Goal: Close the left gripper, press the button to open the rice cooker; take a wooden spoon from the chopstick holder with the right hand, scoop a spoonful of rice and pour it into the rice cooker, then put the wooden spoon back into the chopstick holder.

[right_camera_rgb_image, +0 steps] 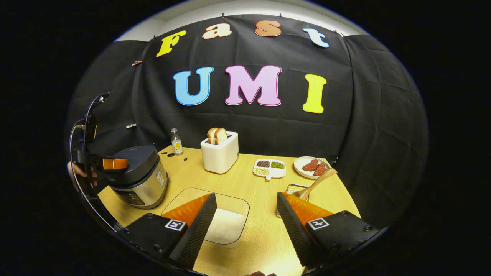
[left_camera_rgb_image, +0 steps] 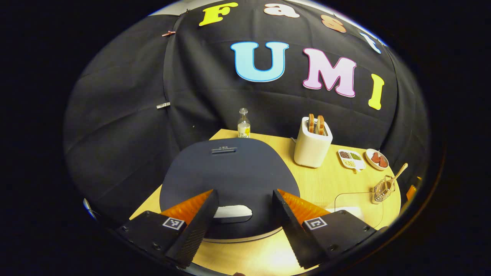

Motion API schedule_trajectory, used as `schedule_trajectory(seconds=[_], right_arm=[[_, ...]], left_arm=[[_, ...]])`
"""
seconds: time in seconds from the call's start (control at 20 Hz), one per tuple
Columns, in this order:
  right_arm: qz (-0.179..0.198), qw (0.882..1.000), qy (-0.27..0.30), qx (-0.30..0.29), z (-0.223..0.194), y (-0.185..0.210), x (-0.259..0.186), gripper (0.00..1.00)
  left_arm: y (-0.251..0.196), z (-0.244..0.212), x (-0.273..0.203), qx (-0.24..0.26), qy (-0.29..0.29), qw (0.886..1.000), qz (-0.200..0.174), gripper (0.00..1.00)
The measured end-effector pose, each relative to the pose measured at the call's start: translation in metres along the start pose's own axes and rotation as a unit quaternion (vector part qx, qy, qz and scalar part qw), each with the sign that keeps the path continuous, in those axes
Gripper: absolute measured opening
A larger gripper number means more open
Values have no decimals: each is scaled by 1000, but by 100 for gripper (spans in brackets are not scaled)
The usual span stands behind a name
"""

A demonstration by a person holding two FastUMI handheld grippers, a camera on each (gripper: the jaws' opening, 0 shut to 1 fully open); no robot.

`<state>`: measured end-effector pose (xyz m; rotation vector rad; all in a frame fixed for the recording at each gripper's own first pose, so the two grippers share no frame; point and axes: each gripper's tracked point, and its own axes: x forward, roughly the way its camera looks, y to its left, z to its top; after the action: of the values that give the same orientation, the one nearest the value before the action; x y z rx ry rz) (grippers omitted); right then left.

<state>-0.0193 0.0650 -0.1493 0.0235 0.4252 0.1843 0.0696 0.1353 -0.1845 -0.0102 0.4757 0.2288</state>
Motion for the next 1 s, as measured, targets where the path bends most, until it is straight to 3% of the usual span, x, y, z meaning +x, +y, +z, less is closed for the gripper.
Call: schedule_trajectory(seconds=[0.55, 0.8, 1.0], right_arm=[[-31, 998, 34, 36, -37, -23, -8, 99], [-31, 999, 24, 29, -29, -20, -11, 99], [-47, 999, 11, 25, -13, -25, -24, 99]], left_arm=[[0, -10, 2, -2, -24, 1000, 0, 99], [2, -5, -2, 7, -39, 999, -3, 98], [1, 21, -31, 12, -95, 995, -10, 95]])
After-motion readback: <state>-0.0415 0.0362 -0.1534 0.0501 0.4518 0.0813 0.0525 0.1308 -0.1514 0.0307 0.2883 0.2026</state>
